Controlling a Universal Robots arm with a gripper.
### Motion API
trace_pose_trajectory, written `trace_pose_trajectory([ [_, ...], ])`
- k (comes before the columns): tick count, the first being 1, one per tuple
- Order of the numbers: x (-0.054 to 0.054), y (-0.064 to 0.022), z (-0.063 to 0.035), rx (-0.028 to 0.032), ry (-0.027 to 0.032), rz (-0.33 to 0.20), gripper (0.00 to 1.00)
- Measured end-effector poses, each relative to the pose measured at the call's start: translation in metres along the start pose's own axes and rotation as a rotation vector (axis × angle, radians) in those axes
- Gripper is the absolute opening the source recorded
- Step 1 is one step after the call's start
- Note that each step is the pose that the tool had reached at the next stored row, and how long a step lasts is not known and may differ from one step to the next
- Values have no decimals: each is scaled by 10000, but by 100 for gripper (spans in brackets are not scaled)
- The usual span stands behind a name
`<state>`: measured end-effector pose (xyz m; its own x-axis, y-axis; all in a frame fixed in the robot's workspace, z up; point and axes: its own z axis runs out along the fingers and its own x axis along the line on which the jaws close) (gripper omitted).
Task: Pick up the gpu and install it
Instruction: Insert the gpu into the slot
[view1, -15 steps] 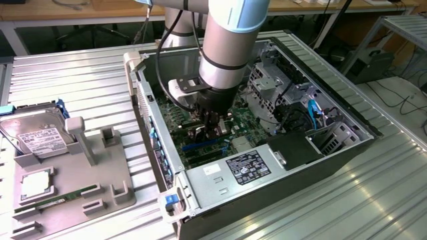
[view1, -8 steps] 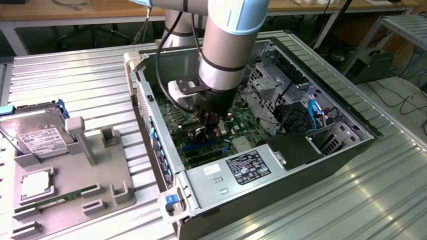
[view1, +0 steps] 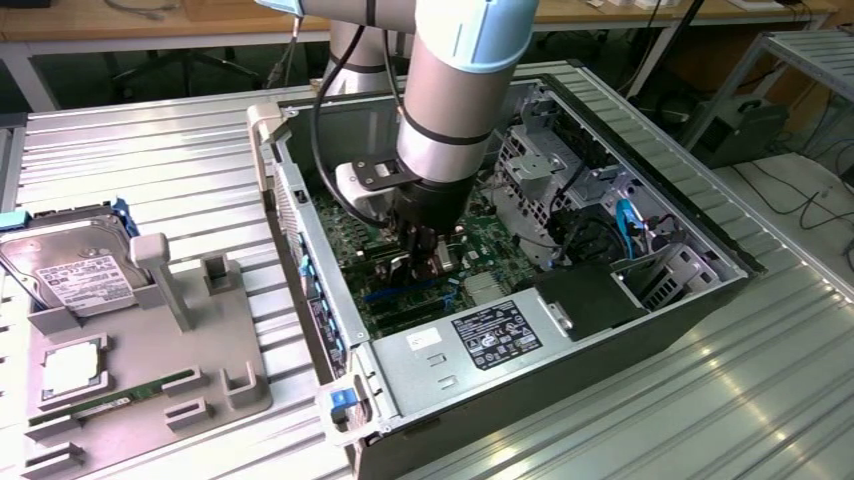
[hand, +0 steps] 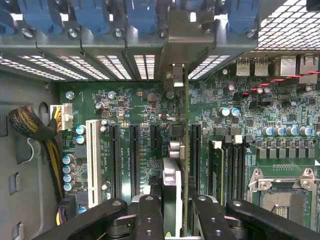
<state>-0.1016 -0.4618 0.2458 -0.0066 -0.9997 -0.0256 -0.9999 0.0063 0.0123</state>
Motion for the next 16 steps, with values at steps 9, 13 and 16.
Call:
trace_pose_trajectory([
  [9, 0, -58, -7, -1, -2, -1, 28],
  [13, -3, -47, -7, 0, -1, -1, 28],
  [16, -6, -35, -7, 0, -2, -1, 28],
])
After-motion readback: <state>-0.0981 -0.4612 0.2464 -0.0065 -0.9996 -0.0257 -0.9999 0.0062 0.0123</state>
